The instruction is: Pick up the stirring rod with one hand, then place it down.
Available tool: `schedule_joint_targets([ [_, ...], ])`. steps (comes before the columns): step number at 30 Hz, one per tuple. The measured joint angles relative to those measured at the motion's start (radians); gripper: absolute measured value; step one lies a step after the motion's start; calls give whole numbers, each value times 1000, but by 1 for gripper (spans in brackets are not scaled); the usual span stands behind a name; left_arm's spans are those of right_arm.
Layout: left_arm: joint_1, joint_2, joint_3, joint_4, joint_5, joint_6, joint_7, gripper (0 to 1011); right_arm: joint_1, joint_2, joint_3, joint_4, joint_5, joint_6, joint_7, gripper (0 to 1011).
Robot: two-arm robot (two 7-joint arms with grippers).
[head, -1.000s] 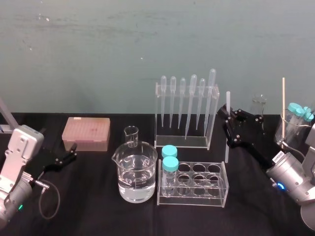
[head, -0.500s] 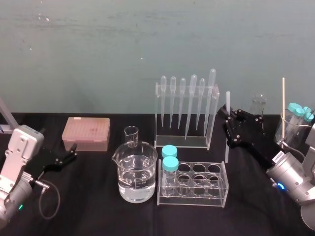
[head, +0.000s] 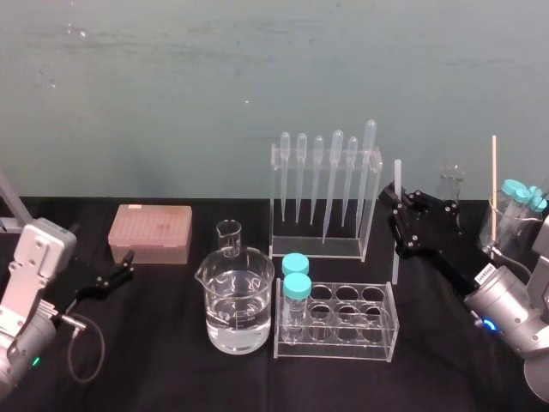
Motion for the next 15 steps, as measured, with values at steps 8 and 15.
schedule_joint_targets([
  [8, 0, 0, 0, 0, 0, 0, 0, 1000, 0, 0, 0, 0, 0, 0, 0, 70],
  [15, 0, 0, 0, 0, 0, 0, 0, 1000, 0, 0, 0, 0, 0, 0, 0, 70],
])
